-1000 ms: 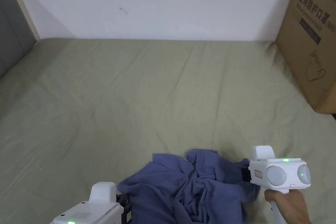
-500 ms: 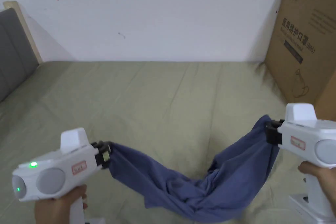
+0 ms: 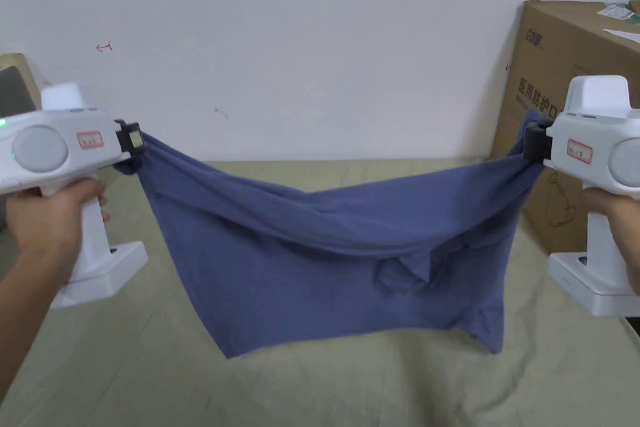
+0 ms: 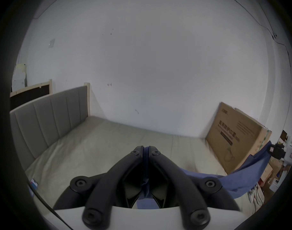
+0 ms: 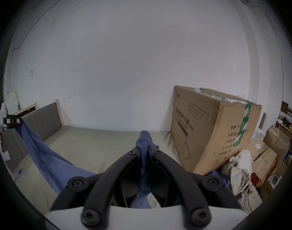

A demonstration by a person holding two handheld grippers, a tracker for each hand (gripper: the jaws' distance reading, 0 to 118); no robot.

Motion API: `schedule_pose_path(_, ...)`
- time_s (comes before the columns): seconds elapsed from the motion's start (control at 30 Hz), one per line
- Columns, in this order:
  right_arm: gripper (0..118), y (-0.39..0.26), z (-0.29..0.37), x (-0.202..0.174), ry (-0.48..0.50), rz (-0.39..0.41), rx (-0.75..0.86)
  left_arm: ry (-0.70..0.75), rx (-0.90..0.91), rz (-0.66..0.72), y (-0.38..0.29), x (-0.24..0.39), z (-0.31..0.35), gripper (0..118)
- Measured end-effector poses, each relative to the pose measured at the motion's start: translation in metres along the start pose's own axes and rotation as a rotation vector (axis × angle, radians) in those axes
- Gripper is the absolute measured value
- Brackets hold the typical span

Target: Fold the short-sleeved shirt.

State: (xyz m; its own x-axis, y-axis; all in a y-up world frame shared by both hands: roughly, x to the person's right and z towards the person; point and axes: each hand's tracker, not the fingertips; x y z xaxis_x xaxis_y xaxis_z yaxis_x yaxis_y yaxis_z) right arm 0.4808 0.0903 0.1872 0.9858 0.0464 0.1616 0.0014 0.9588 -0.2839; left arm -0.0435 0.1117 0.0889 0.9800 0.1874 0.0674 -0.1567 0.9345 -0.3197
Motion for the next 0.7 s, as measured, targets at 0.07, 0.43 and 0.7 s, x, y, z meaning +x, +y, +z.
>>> schedule_pose_path(0.07,6,0.010,-0.009,-0.001,-0.012,-0.005,0.023,0.027,0.027,-0.004,0.018,-0.002,-0.013,4)
schedule_pose_path(0.43,6,-0.009,-0.067,-0.038,-0.046,-0.048,0.012,0.114,0.014,-0.050,0.016,-0.027,-0.079,4)
schedule_pose_path(0.7,6,-0.091,-0.090,-0.065,-0.066,-0.056,-0.123,0.144,-0.119,-0.072,-0.075,-0.056,-0.100,4)
